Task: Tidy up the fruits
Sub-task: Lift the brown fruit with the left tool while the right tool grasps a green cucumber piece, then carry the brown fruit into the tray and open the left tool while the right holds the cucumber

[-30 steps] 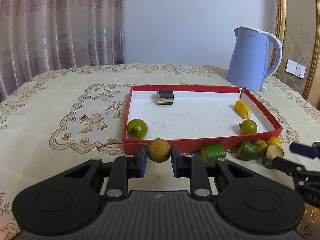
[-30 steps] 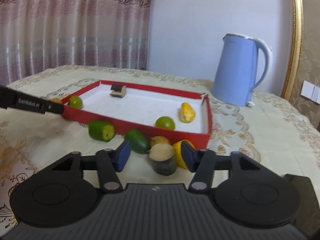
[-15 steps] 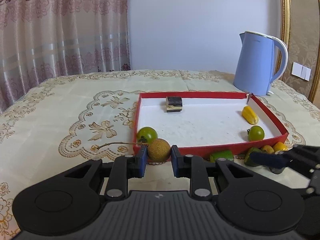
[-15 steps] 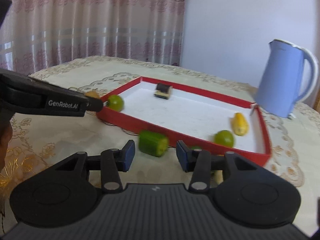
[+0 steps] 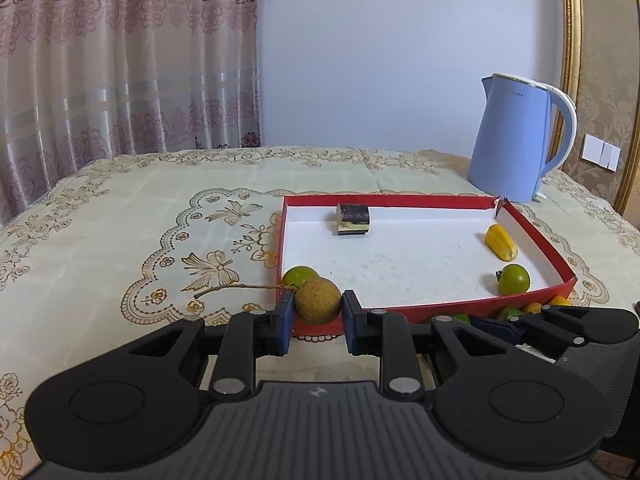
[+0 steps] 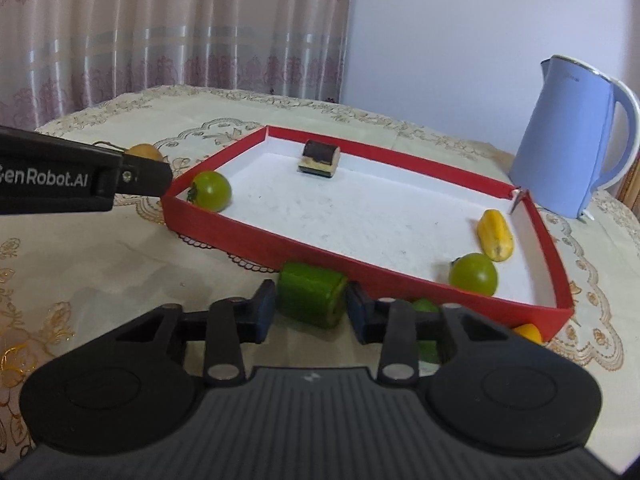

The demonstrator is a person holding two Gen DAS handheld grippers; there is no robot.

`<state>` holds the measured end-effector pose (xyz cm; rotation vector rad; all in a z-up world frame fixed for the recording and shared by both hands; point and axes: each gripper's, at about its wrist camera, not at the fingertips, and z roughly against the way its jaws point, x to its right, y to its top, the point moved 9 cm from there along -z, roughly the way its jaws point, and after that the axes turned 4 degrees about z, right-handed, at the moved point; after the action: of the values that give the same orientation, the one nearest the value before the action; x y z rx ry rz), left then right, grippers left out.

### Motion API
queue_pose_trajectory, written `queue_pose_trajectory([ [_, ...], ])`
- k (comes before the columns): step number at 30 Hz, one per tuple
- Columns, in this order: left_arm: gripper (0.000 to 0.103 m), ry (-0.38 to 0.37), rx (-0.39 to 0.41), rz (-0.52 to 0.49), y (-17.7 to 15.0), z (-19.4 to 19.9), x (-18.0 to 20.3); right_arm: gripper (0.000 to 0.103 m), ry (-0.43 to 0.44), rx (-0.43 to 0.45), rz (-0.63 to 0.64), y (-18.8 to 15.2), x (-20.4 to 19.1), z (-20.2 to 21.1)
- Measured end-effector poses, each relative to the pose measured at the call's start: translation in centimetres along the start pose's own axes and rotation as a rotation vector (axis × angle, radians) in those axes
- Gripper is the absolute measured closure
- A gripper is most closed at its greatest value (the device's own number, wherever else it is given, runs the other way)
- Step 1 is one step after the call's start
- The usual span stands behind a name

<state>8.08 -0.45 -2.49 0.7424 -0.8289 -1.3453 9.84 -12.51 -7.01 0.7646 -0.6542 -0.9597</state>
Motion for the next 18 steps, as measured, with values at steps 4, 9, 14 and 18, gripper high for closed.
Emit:
queue_pose_trajectory([
  [4, 0.079, -0.006, -0.003, -0.002, 0.0, -0.1, 0.0, 0.073, 0.014, 0.003, -0.016, -0.2, 0.2, 0.5],
  [9, 0.079, -0.011, -0.005, -0.012, -0.1, -0.1, 0.1, 0.075, 0.057, 0.037, -0.024, -0.3, 0.4, 2.9],
  [14, 0.079, -0.015, -0.007, -0.019, 0.2, -0.2, 0.6, 0.076, 0.083, 0.072, -0.047, -0.2, 1.2, 5.3],
  [18, 0.079, -0.012, 0.002, -0.037, 0.7, -0.4, 1.3, 0.076, 0.087, 0.077, -0.046, -0.3, 1.6, 5.9],
])
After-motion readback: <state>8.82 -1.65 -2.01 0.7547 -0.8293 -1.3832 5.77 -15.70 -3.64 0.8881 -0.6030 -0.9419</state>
